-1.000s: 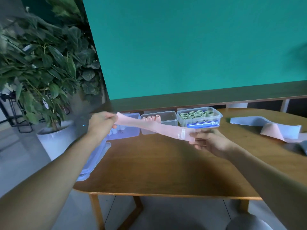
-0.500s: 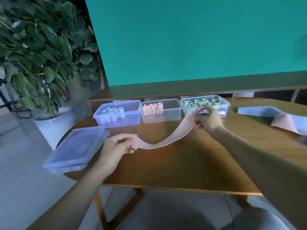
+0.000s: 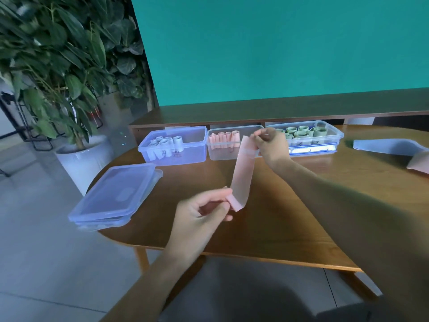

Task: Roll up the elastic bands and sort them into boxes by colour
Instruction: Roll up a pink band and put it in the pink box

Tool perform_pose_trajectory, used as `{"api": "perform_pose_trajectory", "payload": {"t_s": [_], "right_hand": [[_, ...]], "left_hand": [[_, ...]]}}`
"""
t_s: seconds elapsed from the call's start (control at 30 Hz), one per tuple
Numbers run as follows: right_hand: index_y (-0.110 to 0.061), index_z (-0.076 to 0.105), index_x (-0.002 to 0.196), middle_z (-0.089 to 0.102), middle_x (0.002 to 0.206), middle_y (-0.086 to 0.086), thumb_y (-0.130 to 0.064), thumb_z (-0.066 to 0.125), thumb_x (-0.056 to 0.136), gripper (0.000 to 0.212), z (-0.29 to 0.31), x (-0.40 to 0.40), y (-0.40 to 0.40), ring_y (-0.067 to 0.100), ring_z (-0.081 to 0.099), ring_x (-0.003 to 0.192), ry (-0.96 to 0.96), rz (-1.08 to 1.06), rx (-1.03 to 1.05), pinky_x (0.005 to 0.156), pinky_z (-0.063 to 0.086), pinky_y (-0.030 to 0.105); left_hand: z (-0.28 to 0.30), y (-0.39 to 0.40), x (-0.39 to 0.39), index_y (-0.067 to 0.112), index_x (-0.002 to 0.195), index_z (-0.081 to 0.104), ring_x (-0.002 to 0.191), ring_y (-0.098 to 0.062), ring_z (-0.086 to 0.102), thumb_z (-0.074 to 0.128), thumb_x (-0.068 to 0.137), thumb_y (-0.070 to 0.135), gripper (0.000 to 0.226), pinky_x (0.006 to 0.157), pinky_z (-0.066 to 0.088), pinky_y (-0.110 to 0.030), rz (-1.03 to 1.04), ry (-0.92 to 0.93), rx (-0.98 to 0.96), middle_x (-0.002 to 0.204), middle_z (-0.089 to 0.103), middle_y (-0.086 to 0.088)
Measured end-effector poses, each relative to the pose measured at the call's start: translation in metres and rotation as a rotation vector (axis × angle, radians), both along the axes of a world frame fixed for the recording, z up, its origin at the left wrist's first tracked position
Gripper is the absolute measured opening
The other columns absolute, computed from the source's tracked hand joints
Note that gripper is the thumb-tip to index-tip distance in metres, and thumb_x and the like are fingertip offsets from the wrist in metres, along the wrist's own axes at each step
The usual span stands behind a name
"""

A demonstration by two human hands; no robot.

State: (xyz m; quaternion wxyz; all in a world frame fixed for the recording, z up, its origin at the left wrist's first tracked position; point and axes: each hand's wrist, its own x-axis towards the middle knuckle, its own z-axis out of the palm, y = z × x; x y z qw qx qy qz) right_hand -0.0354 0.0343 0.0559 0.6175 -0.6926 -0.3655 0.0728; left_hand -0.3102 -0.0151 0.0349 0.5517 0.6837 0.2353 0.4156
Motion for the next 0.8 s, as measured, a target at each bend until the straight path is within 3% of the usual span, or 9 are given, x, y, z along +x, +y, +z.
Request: {"api": "perform_pose_trajectory", "payload": {"t_s": [0.1,0.17,0.27,0.4,0.53,0.67,0.8], "right_hand": [[-0.018,0.065,0.098,0.073,0.102,0.002,-0.020,0.068,0.097,0.004,-0.009,-0.009,0.005,0.020,0.073,0.082,0.009,0.052,-0.028,0.082,0.061,0.037],[-0.015,0.062,0.117,0.066,0.115,-0.003,-0.022,0.070,0.096,0.024,-0.013,-0.016,0.001,0.016,0.073,0.084,0.021,0.086,-0.077,0.080,0.060,0.028],[-0.016,0.059,0.126,0.062,0.123,-0.003,-0.020,0.070,0.095,0.033,-0.018,-0.019,-0.011,0.017,0.073,0.092,0.023,0.121,-0.138,0.084,0.059,0.030],[-0.019,0.059,0.128,0.062,0.130,0.000,-0.020,0.072,0.093,0.037,-0.025,-0.014,-0.032,0.021,0.070,0.101,-0.039,0.134,-0.227,0.093,0.058,0.036],[-0.012,0.058,0.130,0.059,0.129,0.001,-0.012,0.072,0.093,0.040,-0.029,-0.013,-0.051,0.011,0.067,0.092,0.008,0.158,-0.205,0.076,0.059,0.020],[-0.012,0.062,0.126,0.064,0.123,0.001,-0.017,0.074,0.091,0.037,-0.033,-0.022,-0.069,0.019,0.066,0.104,0.005,0.149,-0.219,0.088,0.055,0.028],[-0.019,0.072,0.109,0.073,0.110,-0.002,-0.021,0.071,0.091,0.018,-0.045,-0.036,-0.090,0.017,0.069,0.102,-0.058,0.161,-0.232,0.100,0.054,0.040]], "left_hand": [[0.001,-0.008,0.004,0.011,0.105,0.076,0.083,-0.019,0.074,0.065,0.091,-0.006,0.025,0.072,0.058,-0.023,-0.017,-0.030,0.000,0.090,0.078,-0.003],[-0.003,-0.010,0.004,0.012,0.104,0.076,0.085,-0.019,0.075,0.068,0.090,-0.002,0.020,0.071,0.059,-0.026,0.016,-0.023,0.002,0.087,0.078,-0.003],[-0.009,-0.014,0.000,0.015,0.103,0.077,0.082,-0.017,0.075,0.070,0.091,0.004,0.017,0.068,0.059,-0.027,0.048,0.035,0.031,0.086,0.078,0.001],[-0.014,-0.025,-0.003,0.028,0.097,0.080,0.072,-0.007,0.069,0.075,0.088,0.018,0.014,0.063,0.055,-0.023,0.084,0.161,0.091,0.081,0.076,0.009],[-0.024,-0.032,0.002,0.034,0.092,0.081,0.081,-0.008,0.062,0.081,0.083,0.028,0.011,0.063,0.045,-0.011,0.198,0.277,0.488,0.077,0.061,0.017],[-0.030,-0.031,0.010,0.034,0.090,0.080,0.087,-0.007,0.058,0.080,0.083,0.031,0.008,0.068,0.046,-0.015,0.217,0.316,0.676,0.092,0.054,0.015],[-0.035,-0.029,0.008,0.031,0.095,0.080,0.097,-0.002,0.062,0.077,0.086,0.028,0.009,0.082,0.050,-0.019,0.092,0.368,0.679,0.099,0.066,0.020]]}}
